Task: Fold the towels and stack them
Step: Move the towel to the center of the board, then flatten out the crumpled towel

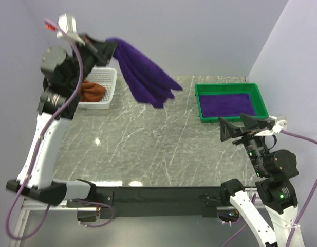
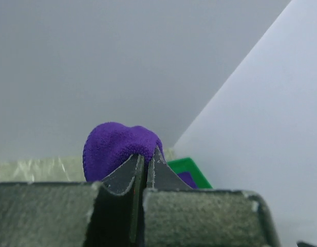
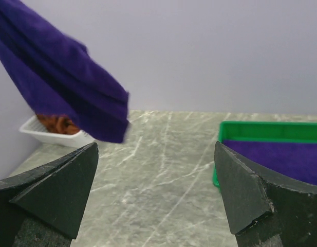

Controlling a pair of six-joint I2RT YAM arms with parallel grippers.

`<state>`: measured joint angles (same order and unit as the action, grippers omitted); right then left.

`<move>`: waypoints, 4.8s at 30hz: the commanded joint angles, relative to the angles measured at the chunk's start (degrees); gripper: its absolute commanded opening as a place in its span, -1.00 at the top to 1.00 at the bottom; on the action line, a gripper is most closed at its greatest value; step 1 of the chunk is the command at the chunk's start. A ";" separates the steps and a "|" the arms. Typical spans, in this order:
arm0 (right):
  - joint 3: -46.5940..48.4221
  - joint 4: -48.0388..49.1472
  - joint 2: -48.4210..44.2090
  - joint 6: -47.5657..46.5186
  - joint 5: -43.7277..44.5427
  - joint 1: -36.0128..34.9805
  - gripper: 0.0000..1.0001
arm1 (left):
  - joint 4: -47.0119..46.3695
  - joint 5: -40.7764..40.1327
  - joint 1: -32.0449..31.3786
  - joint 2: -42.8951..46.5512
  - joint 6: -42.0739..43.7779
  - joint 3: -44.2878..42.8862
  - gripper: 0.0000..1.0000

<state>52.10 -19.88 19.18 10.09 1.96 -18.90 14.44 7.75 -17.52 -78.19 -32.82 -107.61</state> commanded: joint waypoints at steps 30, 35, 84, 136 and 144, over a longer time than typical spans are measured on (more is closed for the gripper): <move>4.06 6.86 63.15 11.00 -8.28 -16.70 -0.54 | 2.26 -19.34 -4.45 -3.74 -2.59 37.18 -0.99; 9.05 9.95 70.98 13.38 -5.84 -19.15 -0.43 | 3.40 -22.77 -4.37 8.64 -8.66 55.28 -0.94; 18.48 5.29 81.90 26.74 9.82 -25.58 1.00 | -11.18 -22.95 -4.10 -2.22 -26.16 73.87 -0.16; -10.87 3.18 56.58 26.39 10.00 -18.37 1.00 | 11.15 -15.13 -14.29 3.65 -24.03 65.67 -0.17; -11.67 3.97 56.41 26.12 9.65 -18.28 1.00 | 5.17 -15.40 -19.74 2.70 -31.69 70.26 -0.03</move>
<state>40.80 -17.52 77.56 35.97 11.09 -36.88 25.36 -8.43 -36.45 -75.40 -59.72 -37.65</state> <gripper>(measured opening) 0.011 0.522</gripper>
